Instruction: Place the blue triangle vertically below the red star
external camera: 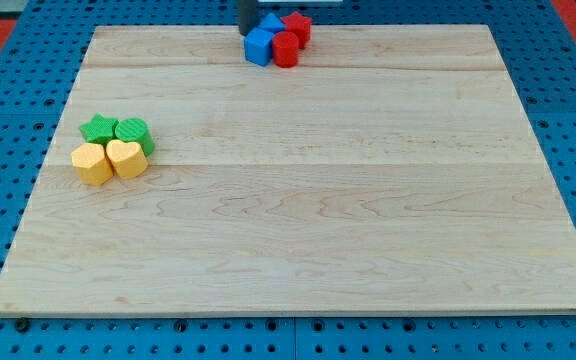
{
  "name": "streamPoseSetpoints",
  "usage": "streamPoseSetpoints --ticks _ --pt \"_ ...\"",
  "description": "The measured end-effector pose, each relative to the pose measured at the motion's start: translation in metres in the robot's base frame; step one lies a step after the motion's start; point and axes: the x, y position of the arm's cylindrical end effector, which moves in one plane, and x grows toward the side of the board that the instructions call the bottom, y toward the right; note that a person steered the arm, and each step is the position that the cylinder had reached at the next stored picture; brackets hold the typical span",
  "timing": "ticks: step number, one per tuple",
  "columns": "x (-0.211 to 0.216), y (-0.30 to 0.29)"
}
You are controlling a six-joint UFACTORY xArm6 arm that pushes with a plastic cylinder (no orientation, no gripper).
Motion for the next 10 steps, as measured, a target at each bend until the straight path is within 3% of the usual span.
streamPoseSetpoints --ticks 1,2,4,5,7,8,9,10 --pt "0.057 0.007" --pt "0.082 0.004" --pt "0.03 -0.018" --pt "0.012 0.001" --pt "-0.016 -0.048" --pt "-0.016 -0.039" --pt "-0.015 0.017" --pt "0.006 0.037"
